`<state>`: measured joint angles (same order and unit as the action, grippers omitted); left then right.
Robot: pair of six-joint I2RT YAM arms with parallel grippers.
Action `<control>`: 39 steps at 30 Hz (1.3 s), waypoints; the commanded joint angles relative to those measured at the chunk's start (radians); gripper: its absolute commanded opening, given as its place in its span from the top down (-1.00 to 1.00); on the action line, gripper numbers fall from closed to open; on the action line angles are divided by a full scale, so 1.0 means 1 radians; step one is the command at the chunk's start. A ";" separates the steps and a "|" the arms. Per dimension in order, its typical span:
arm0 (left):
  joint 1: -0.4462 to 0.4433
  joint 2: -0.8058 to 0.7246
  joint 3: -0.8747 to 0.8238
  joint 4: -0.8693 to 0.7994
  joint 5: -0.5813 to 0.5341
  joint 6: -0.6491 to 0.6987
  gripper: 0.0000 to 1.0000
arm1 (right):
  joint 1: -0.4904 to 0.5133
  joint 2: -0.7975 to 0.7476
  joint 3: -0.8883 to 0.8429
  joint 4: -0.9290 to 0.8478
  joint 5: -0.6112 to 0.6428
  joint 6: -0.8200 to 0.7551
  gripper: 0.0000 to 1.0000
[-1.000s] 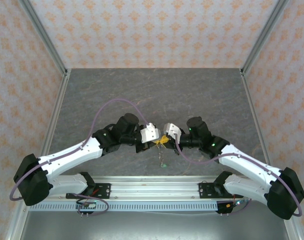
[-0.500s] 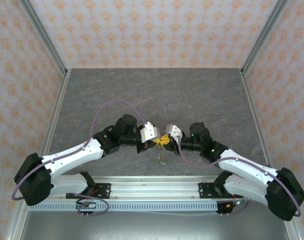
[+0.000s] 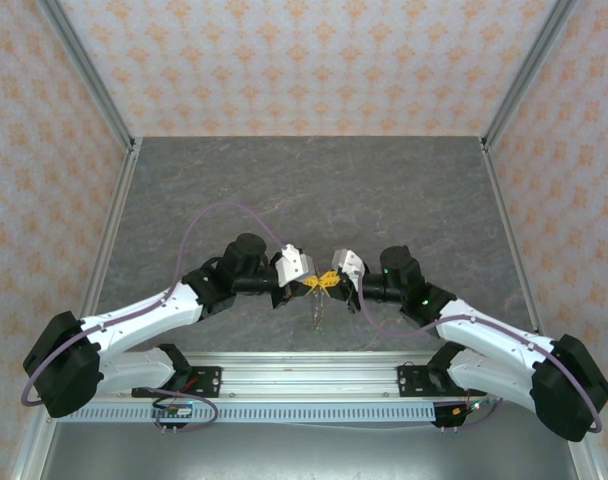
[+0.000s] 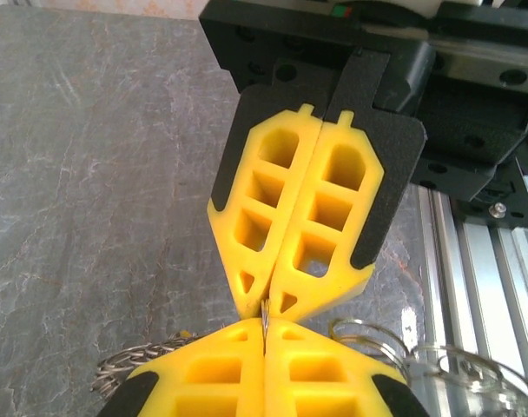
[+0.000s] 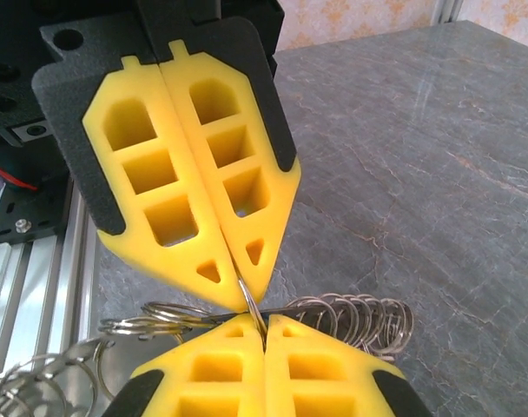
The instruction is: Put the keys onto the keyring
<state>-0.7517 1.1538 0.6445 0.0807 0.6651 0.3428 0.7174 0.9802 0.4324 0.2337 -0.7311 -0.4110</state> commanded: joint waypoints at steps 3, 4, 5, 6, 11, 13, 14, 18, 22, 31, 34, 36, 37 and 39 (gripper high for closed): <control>0.002 -0.005 0.061 -0.120 -0.012 0.072 0.73 | -0.001 0.013 0.108 -0.142 -0.034 -0.098 1.00; 0.002 -0.001 0.067 -0.132 -0.012 0.079 0.71 | 0.000 0.018 0.128 -0.169 -0.041 -0.113 1.00; 0.000 0.004 0.072 -0.136 -0.012 0.079 0.69 | -0.001 0.023 0.141 -0.190 -0.049 -0.127 1.00; 0.000 0.006 0.076 -0.139 -0.011 0.079 0.68 | -0.001 0.026 0.152 -0.202 -0.054 -0.136 1.00; -0.001 0.023 0.097 -0.156 -0.009 0.091 0.67 | -0.001 0.040 0.192 -0.250 -0.074 -0.172 1.00; -0.003 0.031 0.103 -0.174 -0.009 0.102 0.68 | -0.001 0.044 0.208 -0.273 -0.073 -0.184 1.00; -0.003 0.036 0.109 -0.182 -0.009 0.106 0.71 | -0.001 0.044 0.213 -0.283 -0.073 -0.190 1.00; -0.005 0.041 0.113 -0.189 -0.001 0.110 0.97 | -0.001 0.035 0.221 -0.290 -0.067 -0.197 1.00; -0.005 0.039 0.110 -0.192 -0.003 0.109 1.00 | -0.001 -0.003 0.191 -0.272 -0.009 -0.198 0.96; -0.005 -0.009 0.058 -0.002 0.037 -0.004 1.00 | -0.001 -0.044 0.055 -0.109 -0.016 -0.125 0.71; -0.005 -0.014 0.057 0.008 0.051 -0.011 1.00 | -0.001 -0.055 0.028 -0.070 -0.010 -0.101 0.75; -0.005 -0.019 0.051 0.017 0.058 -0.015 1.00 | -0.001 -0.058 0.022 -0.067 -0.005 -0.099 0.76; -0.005 -0.023 0.050 0.016 0.063 -0.016 1.00 | -0.001 -0.060 0.017 -0.054 0.000 -0.093 0.76; -0.004 -0.026 0.049 0.012 0.070 -0.016 1.00 | 0.000 -0.067 0.001 -0.016 0.001 -0.072 0.76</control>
<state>-0.7525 1.1664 0.6964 0.0132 0.6994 0.3447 0.7170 0.9401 0.4538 0.1154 -0.7212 -0.5175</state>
